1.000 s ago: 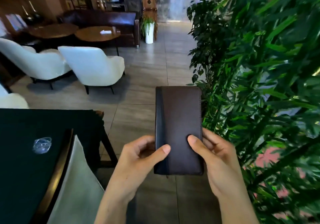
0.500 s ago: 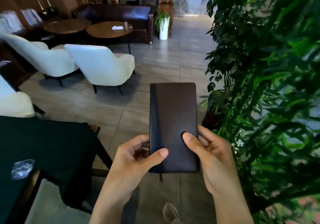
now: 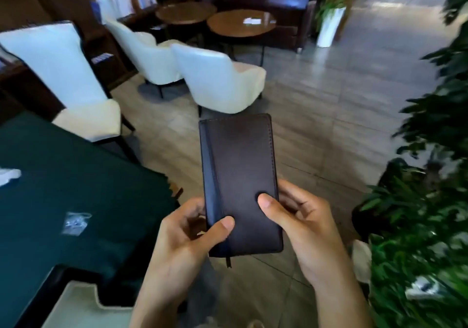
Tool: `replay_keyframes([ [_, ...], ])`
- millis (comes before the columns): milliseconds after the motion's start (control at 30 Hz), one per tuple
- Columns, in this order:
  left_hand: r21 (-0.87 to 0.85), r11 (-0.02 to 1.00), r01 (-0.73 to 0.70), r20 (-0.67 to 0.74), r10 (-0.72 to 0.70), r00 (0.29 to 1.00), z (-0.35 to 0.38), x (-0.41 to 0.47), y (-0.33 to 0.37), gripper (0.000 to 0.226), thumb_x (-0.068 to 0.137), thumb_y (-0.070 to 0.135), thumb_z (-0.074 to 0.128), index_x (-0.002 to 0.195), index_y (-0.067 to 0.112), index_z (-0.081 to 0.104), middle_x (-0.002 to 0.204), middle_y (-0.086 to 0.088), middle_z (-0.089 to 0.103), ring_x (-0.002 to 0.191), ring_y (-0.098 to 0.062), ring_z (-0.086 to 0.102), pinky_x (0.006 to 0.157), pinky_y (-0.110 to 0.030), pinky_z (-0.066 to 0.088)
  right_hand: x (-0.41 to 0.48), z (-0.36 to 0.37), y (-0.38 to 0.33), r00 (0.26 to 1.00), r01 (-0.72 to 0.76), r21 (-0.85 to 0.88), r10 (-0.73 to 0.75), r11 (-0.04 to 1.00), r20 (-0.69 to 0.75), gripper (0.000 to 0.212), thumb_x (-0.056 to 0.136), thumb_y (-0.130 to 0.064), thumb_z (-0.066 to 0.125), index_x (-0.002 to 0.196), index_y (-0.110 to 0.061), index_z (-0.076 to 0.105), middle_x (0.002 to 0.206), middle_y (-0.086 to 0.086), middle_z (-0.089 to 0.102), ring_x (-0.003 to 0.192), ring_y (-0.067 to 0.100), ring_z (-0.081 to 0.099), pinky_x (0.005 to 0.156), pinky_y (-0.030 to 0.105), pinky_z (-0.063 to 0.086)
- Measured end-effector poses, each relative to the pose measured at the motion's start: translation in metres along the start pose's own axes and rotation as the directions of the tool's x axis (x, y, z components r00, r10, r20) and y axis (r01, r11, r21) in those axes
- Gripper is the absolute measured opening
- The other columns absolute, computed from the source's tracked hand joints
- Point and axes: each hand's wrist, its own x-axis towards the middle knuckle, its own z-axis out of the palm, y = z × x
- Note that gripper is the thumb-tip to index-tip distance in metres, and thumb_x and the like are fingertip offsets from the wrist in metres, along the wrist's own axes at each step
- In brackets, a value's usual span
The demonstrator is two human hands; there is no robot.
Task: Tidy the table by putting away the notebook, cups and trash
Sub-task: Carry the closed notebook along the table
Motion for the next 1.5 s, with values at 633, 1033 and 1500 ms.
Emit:
replay_keyframes([
  [633,-0.142,0.988,-0.064,-0.482,-0.013,0.876,-0.217,0.146,-0.009,0.018,0.084,0.020,0.083,0.100,0.013,0.081,0.099,-0.014,0.081,0.087,-0.021,0.078,0.074,-0.026,0.062,0.229,0.205,0.096,0.882,-0.061,-0.216,0.154,0.974,0.446,0.035,0.087,-0.011,0.075,0.122,-0.016,0.080,0.117,0.005,0.083,0.112,0.019,0.077,0.090,0.024,0.061],
  [1033,-0.343,0.937,0.061,-0.640,-0.281,0.715,-0.330,0.190,-0.043,0.039,0.080,0.025,0.089,0.117,0.018,0.080,0.114,-0.009,0.083,0.105,-0.029,0.079,0.090,-0.044,0.064,0.325,0.330,0.186,0.704,-0.219,-0.376,0.412,0.901,0.578,0.038,0.097,-0.001,0.070,0.099,-0.035,0.086,0.106,-0.004,0.085,0.101,0.012,0.080,0.082,0.022,0.064],
  [1500,-0.444,0.853,0.275,-0.825,-0.509,0.247,-0.444,0.306,-0.152,0.025,0.092,-0.001,0.074,0.112,0.014,0.075,0.079,0.014,0.083,0.068,0.000,0.077,0.055,-0.015,0.056,0.451,0.440,0.375,0.465,-0.300,-0.731,0.763,0.613,0.449,0.026,0.098,-0.010,0.072,0.123,-0.009,0.076,0.098,-0.005,0.083,0.092,0.015,0.079,0.082,0.033,0.067],
])
